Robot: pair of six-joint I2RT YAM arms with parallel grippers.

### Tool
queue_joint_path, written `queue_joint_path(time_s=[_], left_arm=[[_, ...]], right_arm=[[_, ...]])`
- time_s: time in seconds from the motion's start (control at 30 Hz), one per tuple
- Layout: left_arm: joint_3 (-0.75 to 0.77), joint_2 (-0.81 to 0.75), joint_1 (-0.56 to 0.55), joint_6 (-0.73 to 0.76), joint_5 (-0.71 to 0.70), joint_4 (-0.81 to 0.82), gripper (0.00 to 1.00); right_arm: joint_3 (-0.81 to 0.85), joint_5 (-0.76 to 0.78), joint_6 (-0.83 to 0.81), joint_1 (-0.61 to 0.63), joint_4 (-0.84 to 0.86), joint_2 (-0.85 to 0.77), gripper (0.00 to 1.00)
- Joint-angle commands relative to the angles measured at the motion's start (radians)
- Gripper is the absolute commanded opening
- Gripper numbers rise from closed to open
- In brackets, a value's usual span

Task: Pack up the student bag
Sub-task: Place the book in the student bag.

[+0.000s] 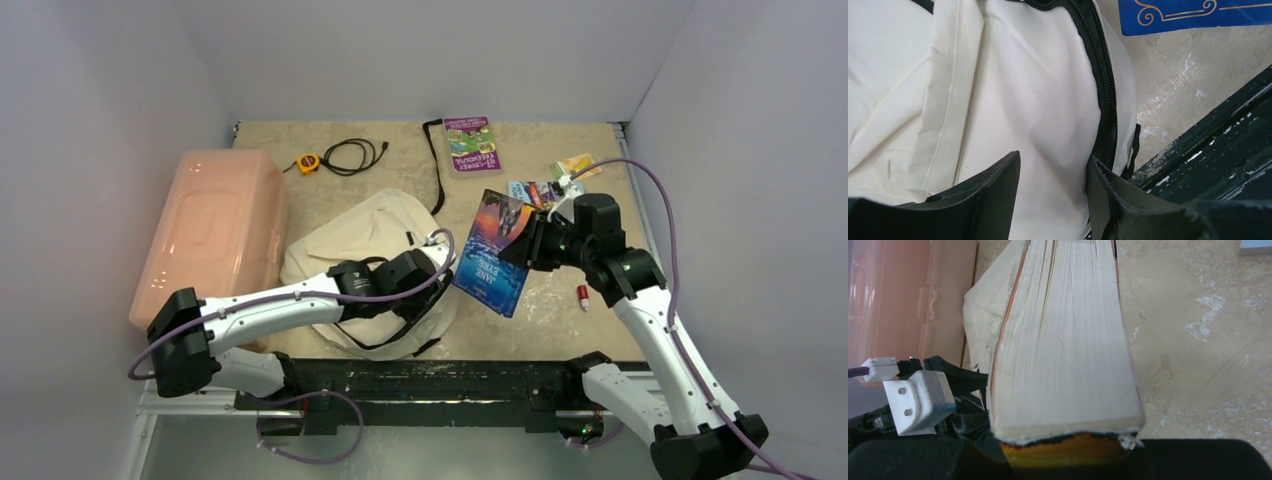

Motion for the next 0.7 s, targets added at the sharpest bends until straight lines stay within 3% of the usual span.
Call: queue_joint_path(time_s=[0.0, 0.1, 0.2, 0.23, 0.27, 0.47, 0.53, 0.67], left_arm=[[0.036, 0.04, -0.001, 0.027, 0.083, 0.021, 0.5], [0.048, 0.084, -0.001, 0.022, 0.073, 0.014, 0.47], [0.07, 0.104, 0.0, 0.047, 0.027, -0.003, 0.38], [0.089, 0.106, 0.001, 0.054, -0.014, -0.015, 0.16], [0.103, 0.102, 0.002, 0.051, -0.084, -0.032, 0.0], [0.107, -0.062, 0.001, 0.089, -0.497, 0.066, 0.0], [0.11, -0.106, 0.005, 0.142, -0.547, 0.135, 0.0], [0.209, -0.102, 0.05, 0.176, -0.513, 0.104, 0.0]], right_arm=[[0.055, -0.075, -0.009, 0.001, 0.1, -0.015, 0.0], [0.054, -0.081, -0.005, 0.002, 0.096, -0.017, 0.0], [0.055, -0.101, 0.0, 0.001, 0.09, -0.018, 0.0], [0.057, -0.097, -0.001, 0.001, 0.083, -0.017, 0.0], [0.063, -0.073, -0.006, 0.003, 0.067, -0.015, 0.0], [0.154, 0.008, -0.06, 0.003, -0.079, 0.022, 0.0], [0.17, -0.067, -0.053, 0.003, -0.093, 0.032, 0.0], [0.164, -0.322, -0.034, 0.005, -0.096, 0.076, 0.0]])
